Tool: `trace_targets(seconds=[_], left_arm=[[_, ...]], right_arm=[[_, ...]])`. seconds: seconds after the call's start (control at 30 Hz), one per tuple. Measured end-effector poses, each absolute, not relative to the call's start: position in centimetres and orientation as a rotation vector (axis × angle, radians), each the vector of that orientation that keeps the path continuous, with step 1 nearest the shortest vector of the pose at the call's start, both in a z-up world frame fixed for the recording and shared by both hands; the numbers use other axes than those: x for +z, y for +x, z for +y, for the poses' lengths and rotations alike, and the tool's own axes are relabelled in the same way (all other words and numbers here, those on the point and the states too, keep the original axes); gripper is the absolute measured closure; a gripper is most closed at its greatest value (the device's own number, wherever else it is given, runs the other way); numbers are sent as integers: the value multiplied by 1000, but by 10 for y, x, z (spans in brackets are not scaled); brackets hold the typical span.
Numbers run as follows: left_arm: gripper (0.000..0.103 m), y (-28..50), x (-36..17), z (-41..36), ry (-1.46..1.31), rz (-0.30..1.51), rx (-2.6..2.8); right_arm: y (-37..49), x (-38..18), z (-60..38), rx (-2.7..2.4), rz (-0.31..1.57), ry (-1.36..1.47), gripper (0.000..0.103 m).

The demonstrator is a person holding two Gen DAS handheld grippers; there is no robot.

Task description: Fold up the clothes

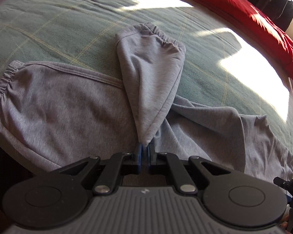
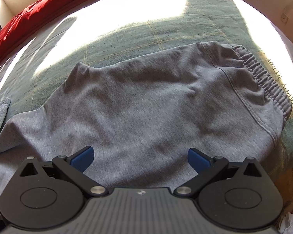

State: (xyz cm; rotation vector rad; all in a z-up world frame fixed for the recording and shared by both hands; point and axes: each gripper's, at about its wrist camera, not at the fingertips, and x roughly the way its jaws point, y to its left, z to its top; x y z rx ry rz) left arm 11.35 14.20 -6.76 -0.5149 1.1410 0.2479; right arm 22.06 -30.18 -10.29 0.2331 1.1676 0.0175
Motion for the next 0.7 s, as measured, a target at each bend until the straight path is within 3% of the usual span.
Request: trace_targets(seconds=[0.37,0.43,0.5,0.53,0.7], left_arm=[[97,103,-89,153,-516,1154,218],[90,107,-91,153,-530,1139,215],[66,113,-91,150,-530,1130,181],[62,116,-90,147,-518,1122,165],[56,139,-95,141,-411,1111,157]], right_arm=[[229,-134,-283,27,1244,131,0],[230,-135,-282,29,1248,123,0],[231,-135,-282,31,1252,122,0],[231,-136,-283,31,1254,126,0],[231,-137,-275,23,1254,118,0]])
